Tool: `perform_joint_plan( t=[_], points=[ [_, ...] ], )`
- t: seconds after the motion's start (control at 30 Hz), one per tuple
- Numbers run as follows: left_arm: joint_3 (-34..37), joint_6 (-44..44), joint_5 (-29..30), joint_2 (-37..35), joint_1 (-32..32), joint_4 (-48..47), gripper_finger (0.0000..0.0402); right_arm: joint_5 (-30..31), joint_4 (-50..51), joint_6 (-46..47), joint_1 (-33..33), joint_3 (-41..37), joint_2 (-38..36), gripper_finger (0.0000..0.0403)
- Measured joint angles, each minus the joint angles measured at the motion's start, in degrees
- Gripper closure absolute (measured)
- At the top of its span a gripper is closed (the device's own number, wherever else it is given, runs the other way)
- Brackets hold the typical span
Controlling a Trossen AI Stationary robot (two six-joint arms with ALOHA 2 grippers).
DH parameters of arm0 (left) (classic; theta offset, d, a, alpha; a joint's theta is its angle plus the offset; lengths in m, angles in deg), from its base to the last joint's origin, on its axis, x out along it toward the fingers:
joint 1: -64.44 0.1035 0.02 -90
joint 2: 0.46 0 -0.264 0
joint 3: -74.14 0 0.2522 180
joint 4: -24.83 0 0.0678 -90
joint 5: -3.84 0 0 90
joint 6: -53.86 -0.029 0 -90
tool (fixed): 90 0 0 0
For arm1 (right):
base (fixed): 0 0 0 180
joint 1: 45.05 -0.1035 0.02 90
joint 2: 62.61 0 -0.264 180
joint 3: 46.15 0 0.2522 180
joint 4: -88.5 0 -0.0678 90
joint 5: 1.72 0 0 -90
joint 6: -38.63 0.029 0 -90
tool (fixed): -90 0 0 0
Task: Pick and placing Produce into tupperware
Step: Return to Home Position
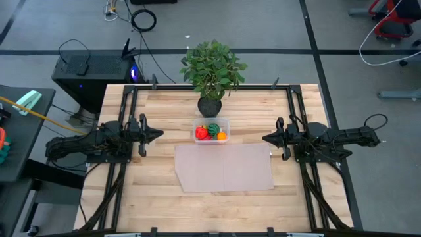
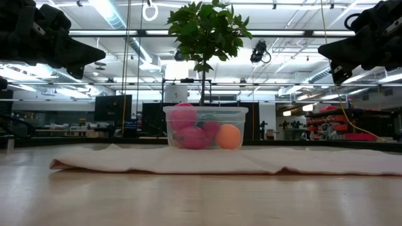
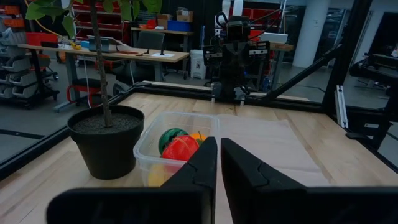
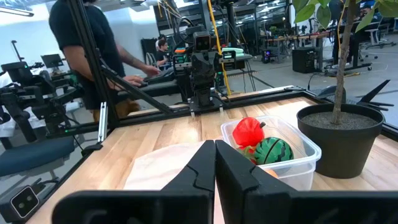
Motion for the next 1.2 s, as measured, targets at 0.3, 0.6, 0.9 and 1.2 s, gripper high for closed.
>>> perform_joint_plan(
  t=[0.3, 0.6, 0.9, 1.2],
  points=[
    [0.0, 0.0, 0.0, 0.01, 0.0, 0.01, 0.0371, 0.0, -0.01, 0.0, -0.01, 0.0, 0.0, 0.0386],
    [0.0, 0.0, 0.0, 0.01, 0.0, 0.01, 0.0371, 0.0, 0.0, 0.0, 0.0, 0.0, 0.0, 0.0386],
    [0.0, 0.01, 0.0, 0.01, -0.01, 0.01, 0.0374, 0.0, 0.0, 0.0, -0.01, 0.0, 0.0, 0.0386],
    [0.0, 0.02, 0.0, 0.0, -0.01, 0.0, 0.0368, 0.0, 0.01, 0.0, -0.01, 0.0, 0.0, 0.0386]
  ],
)
